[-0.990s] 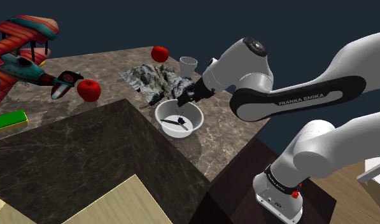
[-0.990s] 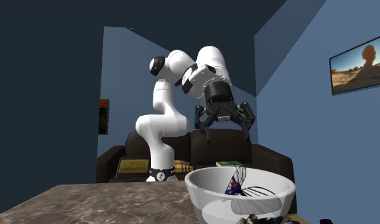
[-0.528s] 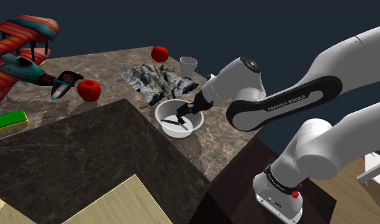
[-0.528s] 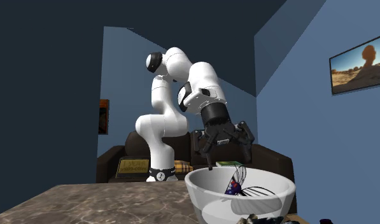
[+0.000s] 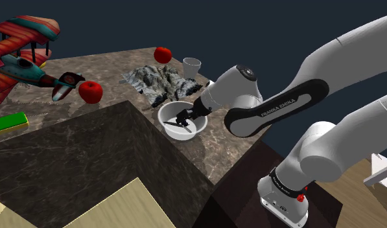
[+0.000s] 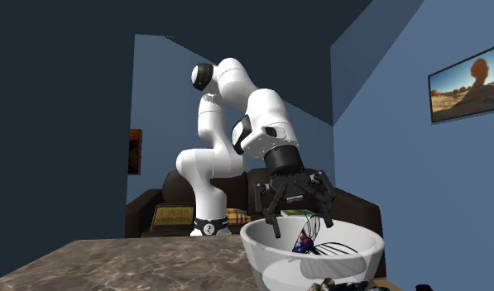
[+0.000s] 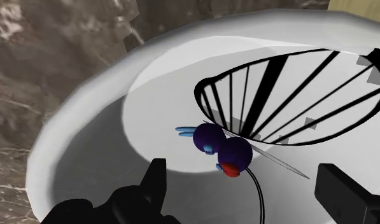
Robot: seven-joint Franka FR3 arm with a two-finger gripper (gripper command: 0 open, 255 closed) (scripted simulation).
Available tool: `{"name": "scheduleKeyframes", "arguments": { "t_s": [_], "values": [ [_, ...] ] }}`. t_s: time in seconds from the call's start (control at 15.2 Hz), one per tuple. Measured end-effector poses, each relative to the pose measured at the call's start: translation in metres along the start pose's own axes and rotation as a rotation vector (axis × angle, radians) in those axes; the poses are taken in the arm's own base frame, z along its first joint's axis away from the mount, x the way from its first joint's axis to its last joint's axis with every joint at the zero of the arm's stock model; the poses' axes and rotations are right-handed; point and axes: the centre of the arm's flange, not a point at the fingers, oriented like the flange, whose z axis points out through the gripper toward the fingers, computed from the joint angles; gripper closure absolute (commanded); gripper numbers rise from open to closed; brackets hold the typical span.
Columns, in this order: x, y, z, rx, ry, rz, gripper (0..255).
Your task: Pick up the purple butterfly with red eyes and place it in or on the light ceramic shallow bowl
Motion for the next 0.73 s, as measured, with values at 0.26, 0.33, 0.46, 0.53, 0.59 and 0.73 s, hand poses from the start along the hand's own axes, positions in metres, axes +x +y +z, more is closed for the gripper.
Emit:
{"name": "scheduleKeyframes", "arguments": {
  "t_s": [0.26, 0.33, 0.46, 0.53, 0.59, 0.73],
  "values": [
    [0.0001, -0.0001, 0.0004, 0.000, 0.000, 0.000, 255],
    [0.0001, -0.0001, 0.0004, 0.000, 0.000, 0.000, 255],
    [0.0002, 0.0000, 0.0004, 0.000, 0.000, 0.000, 255],
    [0.0002, 0.0001, 0.0003, 0.000, 0.000, 0.000, 255],
    [0.0002, 0.0001, 0.0004, 0.000, 0.000, 0.000, 255],
    [0.0003, 0.0002, 0.0004, 0.000, 0.000, 0.000, 255]
  ]
}}
